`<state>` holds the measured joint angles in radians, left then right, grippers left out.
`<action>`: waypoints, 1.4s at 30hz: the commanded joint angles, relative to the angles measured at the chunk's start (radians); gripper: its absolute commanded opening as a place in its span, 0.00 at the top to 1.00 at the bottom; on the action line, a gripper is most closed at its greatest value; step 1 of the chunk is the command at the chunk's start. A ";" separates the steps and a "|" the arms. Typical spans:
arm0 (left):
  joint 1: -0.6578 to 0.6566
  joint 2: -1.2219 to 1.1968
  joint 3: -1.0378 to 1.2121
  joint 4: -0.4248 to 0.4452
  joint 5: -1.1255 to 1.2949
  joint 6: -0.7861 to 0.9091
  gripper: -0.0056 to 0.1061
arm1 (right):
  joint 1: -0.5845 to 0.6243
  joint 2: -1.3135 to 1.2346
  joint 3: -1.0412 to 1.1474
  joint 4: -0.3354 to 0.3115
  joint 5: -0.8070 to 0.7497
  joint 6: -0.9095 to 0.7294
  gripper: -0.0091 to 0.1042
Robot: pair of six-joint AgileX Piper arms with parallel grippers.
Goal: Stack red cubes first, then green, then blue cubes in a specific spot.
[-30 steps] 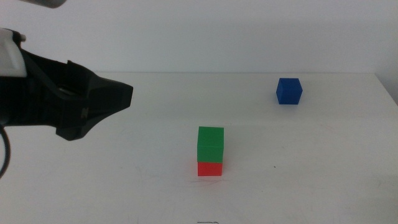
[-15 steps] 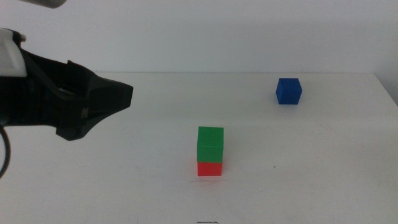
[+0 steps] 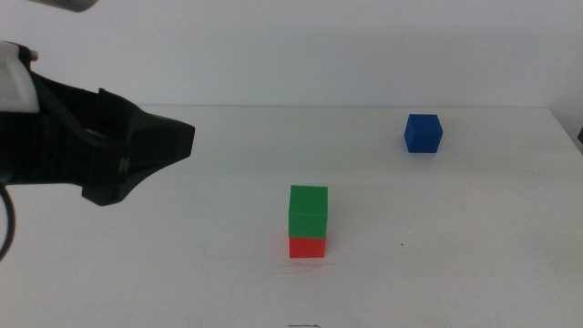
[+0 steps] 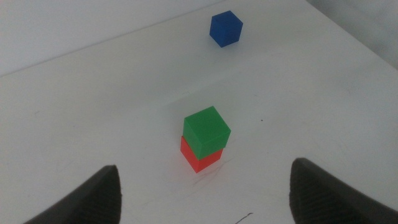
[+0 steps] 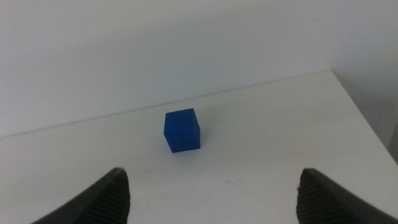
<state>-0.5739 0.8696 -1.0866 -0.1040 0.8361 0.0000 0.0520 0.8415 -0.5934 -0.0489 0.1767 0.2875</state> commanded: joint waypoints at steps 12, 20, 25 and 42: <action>0.000 -0.009 -0.025 -0.013 -0.069 0.000 0.13 | 0.007 0.209 -0.236 -0.076 0.062 -0.113 0.27; 0.000 -0.009 -0.025 -0.013 -0.069 0.000 0.13 | 0.114 0.584 -0.674 -0.076 0.440 -0.139 0.27; 0.000 -0.009 -0.025 -0.013 -0.069 0.000 0.13 | 0.133 0.823 -0.984 -0.055 0.659 -0.138 0.27; 0.000 -0.009 -0.025 -0.013 -0.069 0.000 0.13 | 0.133 1.437 -1.677 -0.027 0.849 -0.153 0.27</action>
<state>-0.5739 0.8696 -1.0866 -0.1047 0.8361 0.0000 0.1832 2.3253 -2.2125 -0.0677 1.0608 0.1445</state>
